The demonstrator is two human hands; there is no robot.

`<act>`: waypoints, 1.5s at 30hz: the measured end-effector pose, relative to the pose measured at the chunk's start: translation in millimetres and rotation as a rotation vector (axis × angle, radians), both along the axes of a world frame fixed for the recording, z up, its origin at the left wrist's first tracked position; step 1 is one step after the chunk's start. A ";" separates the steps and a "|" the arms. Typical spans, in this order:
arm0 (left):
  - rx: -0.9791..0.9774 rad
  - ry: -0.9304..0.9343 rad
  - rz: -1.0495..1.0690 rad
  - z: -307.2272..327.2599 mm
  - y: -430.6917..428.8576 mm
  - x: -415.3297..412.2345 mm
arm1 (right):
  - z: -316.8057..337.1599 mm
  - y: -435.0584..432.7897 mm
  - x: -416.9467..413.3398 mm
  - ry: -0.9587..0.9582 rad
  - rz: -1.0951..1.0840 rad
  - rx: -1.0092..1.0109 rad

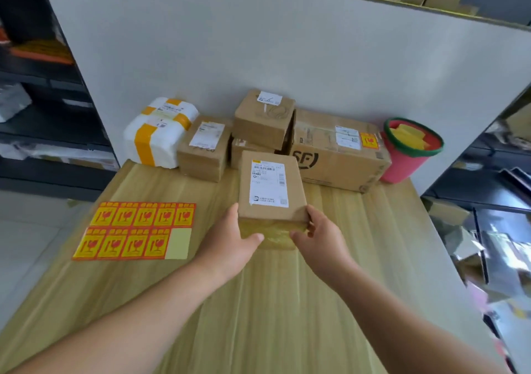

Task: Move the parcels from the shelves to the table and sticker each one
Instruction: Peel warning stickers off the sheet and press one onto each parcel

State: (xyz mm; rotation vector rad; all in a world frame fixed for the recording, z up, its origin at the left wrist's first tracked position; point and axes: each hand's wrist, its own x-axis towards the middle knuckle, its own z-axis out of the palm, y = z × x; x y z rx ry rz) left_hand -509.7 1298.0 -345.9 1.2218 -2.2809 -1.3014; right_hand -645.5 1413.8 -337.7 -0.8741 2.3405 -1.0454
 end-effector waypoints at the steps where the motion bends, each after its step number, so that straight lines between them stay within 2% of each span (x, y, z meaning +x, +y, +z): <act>1: 0.026 -0.015 -0.013 -7.6 12.7 -1.5 | -6.8 13.4 -0.3 0.002 -0.008 0.028; 8: 0.134 -0.112 -0.063 -57.0 63.3 3.2 | -48.2 71.5 7.3 -0.023 -0.007 0.224; 11: 0.123 -0.184 -0.103 -70.7 75.0 9.8 | -66.9 81.2 12.3 -0.011 0.006 0.287; 17: 0.011 -0.313 -0.180 -78.6 78.5 15.8 | -80.9 86.2 19.9 0.134 0.117 0.398; 24: -0.129 -0.321 -0.221 -69.7 46.1 35.5 | -62.0 52.9 39.4 0.382 0.230 0.333; 28: -0.179 -0.350 -0.180 -63.8 1.8 62.6 | -52.0 4.2 68.9 0.420 0.334 0.278; 35: -0.253 -0.431 -0.041 -62.3 -103.0 117.4 | -60.7 -105.1 118.4 0.258 0.397 0.256; 40: -0.259 -0.552 -0.133 -82.2 -163.4 138.6 | -88.0 -170.4 129.9 -0.017 0.176 0.357; 45: -0.249 -0.581 -0.269 -112.6 -196.8 128.5 | -112.7 -213.5 125.1 -0.060 0.085 0.418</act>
